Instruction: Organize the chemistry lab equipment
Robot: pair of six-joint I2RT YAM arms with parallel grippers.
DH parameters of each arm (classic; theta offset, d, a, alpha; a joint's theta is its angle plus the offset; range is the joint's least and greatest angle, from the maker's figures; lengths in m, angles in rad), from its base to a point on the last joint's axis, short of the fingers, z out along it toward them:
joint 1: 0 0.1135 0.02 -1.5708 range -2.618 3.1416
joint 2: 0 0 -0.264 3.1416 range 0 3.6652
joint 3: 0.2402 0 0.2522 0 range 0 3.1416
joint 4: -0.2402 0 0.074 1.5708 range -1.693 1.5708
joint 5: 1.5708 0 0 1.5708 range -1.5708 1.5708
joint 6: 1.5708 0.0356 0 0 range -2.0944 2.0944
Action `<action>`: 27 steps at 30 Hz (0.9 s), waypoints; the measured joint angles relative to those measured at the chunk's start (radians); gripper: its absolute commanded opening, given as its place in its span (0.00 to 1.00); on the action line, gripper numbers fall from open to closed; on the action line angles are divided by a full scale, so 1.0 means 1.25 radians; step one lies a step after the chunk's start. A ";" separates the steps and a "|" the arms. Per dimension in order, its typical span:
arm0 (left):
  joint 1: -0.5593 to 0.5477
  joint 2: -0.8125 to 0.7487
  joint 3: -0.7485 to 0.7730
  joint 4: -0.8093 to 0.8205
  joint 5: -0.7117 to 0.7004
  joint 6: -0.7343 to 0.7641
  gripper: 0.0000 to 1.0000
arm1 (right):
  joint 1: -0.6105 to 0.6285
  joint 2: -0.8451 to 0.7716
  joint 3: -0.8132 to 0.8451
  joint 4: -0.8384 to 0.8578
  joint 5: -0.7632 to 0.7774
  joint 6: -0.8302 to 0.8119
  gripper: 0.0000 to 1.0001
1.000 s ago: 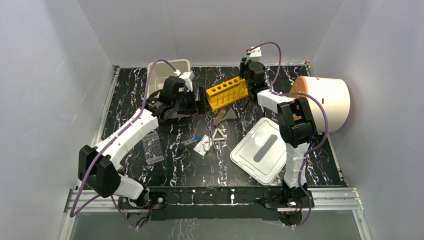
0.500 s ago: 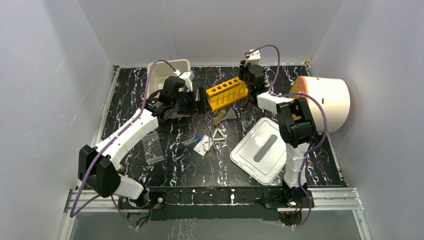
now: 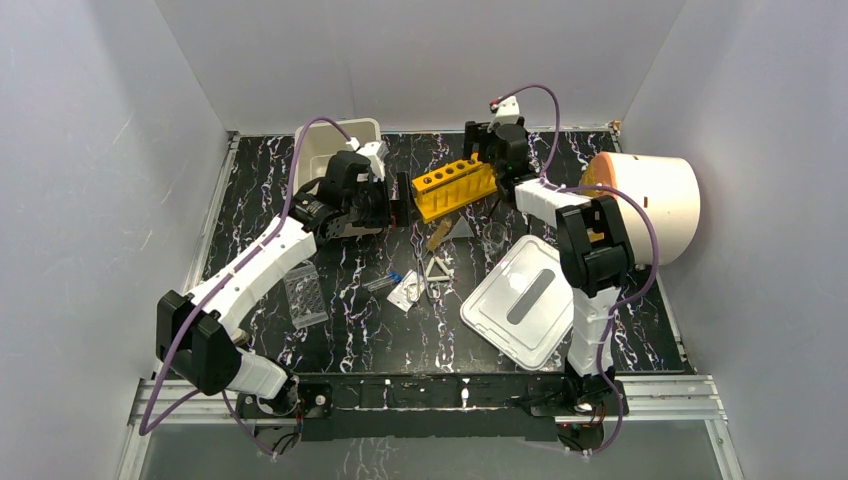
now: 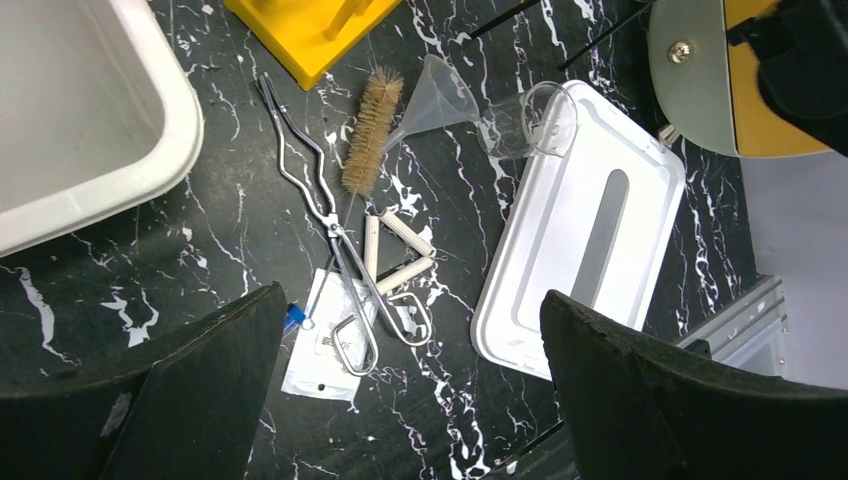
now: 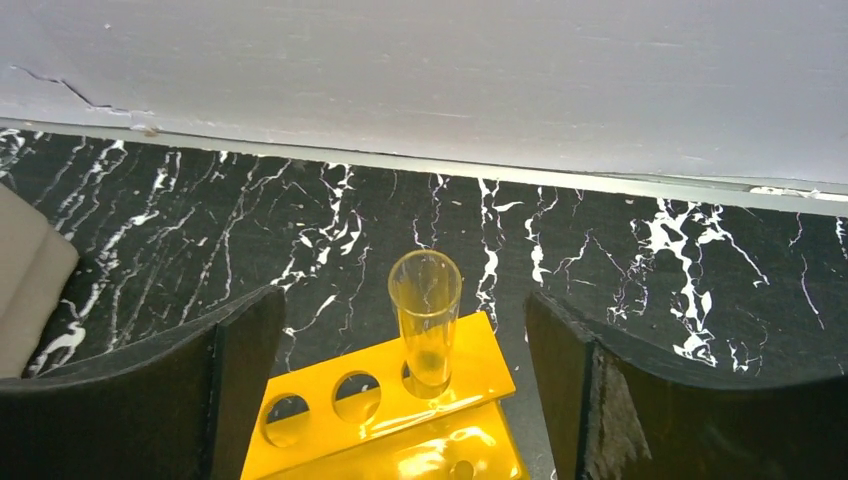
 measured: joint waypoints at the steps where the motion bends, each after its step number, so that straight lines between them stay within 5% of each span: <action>1: 0.000 0.000 0.003 -0.004 -0.005 0.002 0.98 | 0.000 -0.007 0.007 -0.020 -0.003 0.008 0.99; 19: 0.002 -0.057 0.013 -0.070 -0.060 -0.006 0.98 | -0.001 -0.358 0.105 -0.515 -0.085 0.131 0.87; 27: 0.002 -0.116 -0.048 -0.070 -0.099 -0.039 0.94 | 0.049 -0.532 -0.021 -0.690 -0.202 0.223 0.77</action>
